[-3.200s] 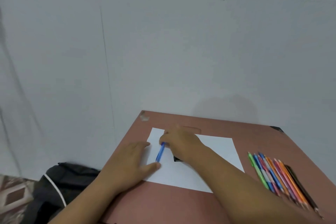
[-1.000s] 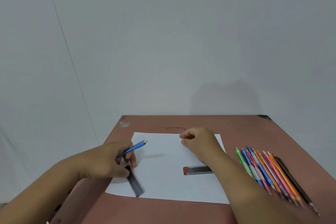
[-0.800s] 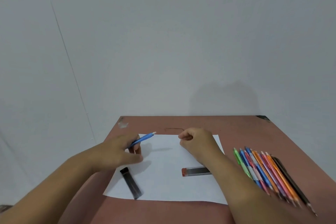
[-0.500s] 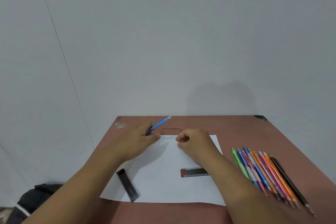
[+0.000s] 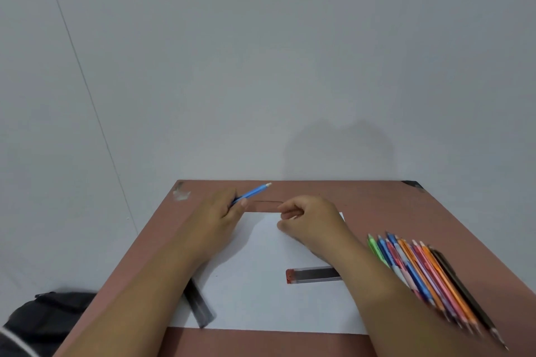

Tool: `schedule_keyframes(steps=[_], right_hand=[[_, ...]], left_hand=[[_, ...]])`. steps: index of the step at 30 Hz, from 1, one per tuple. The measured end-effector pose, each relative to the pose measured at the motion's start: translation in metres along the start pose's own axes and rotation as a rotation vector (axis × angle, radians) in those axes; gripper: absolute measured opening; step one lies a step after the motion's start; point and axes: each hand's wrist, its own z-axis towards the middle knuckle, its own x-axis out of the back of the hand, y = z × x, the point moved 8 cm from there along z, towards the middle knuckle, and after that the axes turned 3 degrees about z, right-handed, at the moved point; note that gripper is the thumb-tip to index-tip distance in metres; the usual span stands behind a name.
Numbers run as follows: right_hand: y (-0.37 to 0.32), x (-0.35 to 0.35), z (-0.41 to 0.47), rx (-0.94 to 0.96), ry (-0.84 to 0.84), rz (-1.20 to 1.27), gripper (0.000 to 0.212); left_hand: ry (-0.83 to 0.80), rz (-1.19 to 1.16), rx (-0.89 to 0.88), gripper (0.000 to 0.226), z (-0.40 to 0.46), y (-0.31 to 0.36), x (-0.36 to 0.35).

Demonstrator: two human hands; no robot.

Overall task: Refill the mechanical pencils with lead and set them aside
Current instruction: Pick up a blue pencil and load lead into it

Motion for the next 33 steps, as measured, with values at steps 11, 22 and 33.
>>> schedule_keyframes(steps=[11, 22, 33], right_hand=[[-0.033, 0.010, -0.015, 0.123, 0.112, 0.408, 0.005], [-0.016, 0.026, -0.006, 0.045, 0.222, 0.203, 0.015], [0.013, 0.009, 0.009, -0.091, -0.003, -0.409, 0.022]], left_hand=[[-0.019, 0.066, -0.104, 0.031, -0.001, 0.006, 0.002], [-0.005, 0.127, -0.044, 0.033, 0.003, -0.002, 0.004], [0.018, 0.160, -0.027, 0.030, 0.007, -0.010, 0.005]])
